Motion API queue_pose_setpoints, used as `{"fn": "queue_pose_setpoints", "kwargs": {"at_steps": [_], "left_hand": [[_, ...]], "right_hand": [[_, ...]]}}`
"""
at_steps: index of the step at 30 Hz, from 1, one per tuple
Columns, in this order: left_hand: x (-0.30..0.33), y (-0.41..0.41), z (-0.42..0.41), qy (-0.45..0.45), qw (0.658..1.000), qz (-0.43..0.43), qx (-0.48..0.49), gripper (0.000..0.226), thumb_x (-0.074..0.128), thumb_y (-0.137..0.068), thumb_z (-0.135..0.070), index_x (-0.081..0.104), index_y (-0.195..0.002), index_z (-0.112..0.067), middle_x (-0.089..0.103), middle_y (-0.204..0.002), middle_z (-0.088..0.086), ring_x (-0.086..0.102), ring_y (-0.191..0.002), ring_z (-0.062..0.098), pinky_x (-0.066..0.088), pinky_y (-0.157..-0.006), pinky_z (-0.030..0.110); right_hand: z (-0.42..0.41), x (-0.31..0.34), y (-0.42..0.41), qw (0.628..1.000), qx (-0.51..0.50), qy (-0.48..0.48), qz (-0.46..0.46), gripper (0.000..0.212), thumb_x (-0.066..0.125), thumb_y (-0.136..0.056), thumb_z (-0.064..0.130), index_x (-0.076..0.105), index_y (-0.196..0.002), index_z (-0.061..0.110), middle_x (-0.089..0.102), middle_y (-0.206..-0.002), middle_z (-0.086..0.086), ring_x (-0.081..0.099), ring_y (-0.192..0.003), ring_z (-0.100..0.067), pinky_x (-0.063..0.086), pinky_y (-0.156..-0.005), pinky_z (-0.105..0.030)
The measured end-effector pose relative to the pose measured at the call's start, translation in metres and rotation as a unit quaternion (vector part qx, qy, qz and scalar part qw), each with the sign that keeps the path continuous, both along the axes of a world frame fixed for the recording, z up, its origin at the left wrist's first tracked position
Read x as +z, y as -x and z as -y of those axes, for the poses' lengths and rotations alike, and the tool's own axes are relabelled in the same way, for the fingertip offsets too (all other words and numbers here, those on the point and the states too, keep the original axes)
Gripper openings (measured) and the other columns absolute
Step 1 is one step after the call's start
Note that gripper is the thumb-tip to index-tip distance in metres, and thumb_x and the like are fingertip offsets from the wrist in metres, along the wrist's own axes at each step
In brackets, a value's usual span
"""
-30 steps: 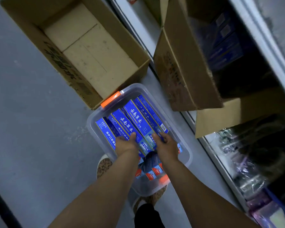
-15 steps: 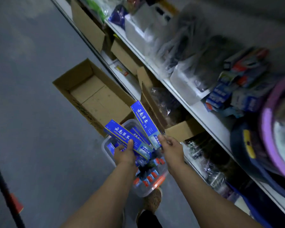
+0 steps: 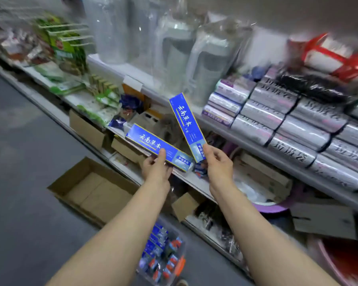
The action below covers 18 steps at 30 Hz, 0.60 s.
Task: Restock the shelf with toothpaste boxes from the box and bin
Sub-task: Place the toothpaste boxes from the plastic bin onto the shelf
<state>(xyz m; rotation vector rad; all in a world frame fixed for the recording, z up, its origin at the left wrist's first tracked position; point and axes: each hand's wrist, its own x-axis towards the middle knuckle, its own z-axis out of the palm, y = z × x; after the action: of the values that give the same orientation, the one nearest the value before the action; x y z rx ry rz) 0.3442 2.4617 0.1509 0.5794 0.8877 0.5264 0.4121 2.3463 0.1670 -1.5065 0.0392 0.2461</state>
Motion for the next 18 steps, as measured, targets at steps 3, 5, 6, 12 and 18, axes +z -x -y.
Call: {"fn": "queue_pose_setpoints", "kwargs": {"at_steps": [3, 5, 6, 12, 18], "left_hand": [[0.064, -0.011, 0.014, -0.023, 0.997, 0.068, -0.036, 0.016, 0.063, -0.098, -0.022, 0.053, -0.111, -0.018, 0.067, -0.102, 0.006, 0.065, -0.072, 0.009, 0.056, -0.059, 0.025], [0.103, -0.017, 0.026, -0.034, 0.993, 0.104, -0.053, 0.021, 0.064, -0.098, -0.023, 0.053, -0.115, -0.021, 0.066, -0.099, 0.002, 0.062, -0.081, 0.011, 0.055, -0.076, 0.031], [0.122, -0.020, 0.032, -0.039, 0.990, 0.122, -0.063, 0.018, 0.064, -0.097, -0.024, 0.054, -0.112, -0.021, 0.066, -0.097, 0.000, 0.062, -0.083, 0.012, 0.055, -0.082, 0.033], [0.229, -0.037, 0.075, -0.044, 0.956, 0.267, -0.116, 0.010, 0.062, -0.098, -0.016, 0.052, -0.094, -0.019, 0.066, -0.107, 0.013, 0.068, -0.086, 0.019, 0.062, -0.066, 0.031], [0.322, -0.056, 0.135, -0.055, 0.919, 0.350, -0.174, 0.016, 0.061, -0.098, -0.017, 0.048, -0.090, -0.021, 0.066, -0.104, 0.013, 0.067, -0.096, 0.025, 0.057, -0.086, 0.047]], "right_hand": [[0.021, 0.065, -0.002, 0.998, -0.023, -0.049, 0.045, 0.030, 0.078, -0.085, 0.036, 0.074, -0.101, 0.011, 0.075, -0.087, -0.009, 0.063, -0.069, -0.018, 0.052, -0.065, -0.035], [0.037, 0.108, -0.001, 0.993, -0.044, -0.072, 0.085, 0.025, 0.075, -0.089, 0.030, 0.074, -0.101, 0.008, 0.074, -0.091, -0.009, 0.063, -0.074, -0.015, 0.051, -0.070, -0.031], [0.047, 0.130, -0.001, 0.990, -0.056, -0.072, 0.111, 0.022, 0.072, -0.092, 0.025, 0.074, -0.103, 0.007, 0.073, -0.088, -0.007, 0.062, -0.070, -0.010, 0.051, -0.067, -0.026], [0.109, 0.246, 0.003, 0.957, -0.118, -0.103, 0.243, 0.014, 0.068, -0.095, 0.023, 0.074, -0.101, 0.012, 0.074, -0.088, -0.002, 0.061, -0.073, -0.009, 0.051, -0.064, -0.022], [0.181, 0.336, -0.004, 0.918, -0.205, -0.133, 0.311, 0.018, 0.070, -0.094, 0.026, 0.074, -0.098, 0.009, 0.073, -0.084, -0.005, 0.062, -0.071, -0.015, 0.051, -0.067, -0.030]]}}
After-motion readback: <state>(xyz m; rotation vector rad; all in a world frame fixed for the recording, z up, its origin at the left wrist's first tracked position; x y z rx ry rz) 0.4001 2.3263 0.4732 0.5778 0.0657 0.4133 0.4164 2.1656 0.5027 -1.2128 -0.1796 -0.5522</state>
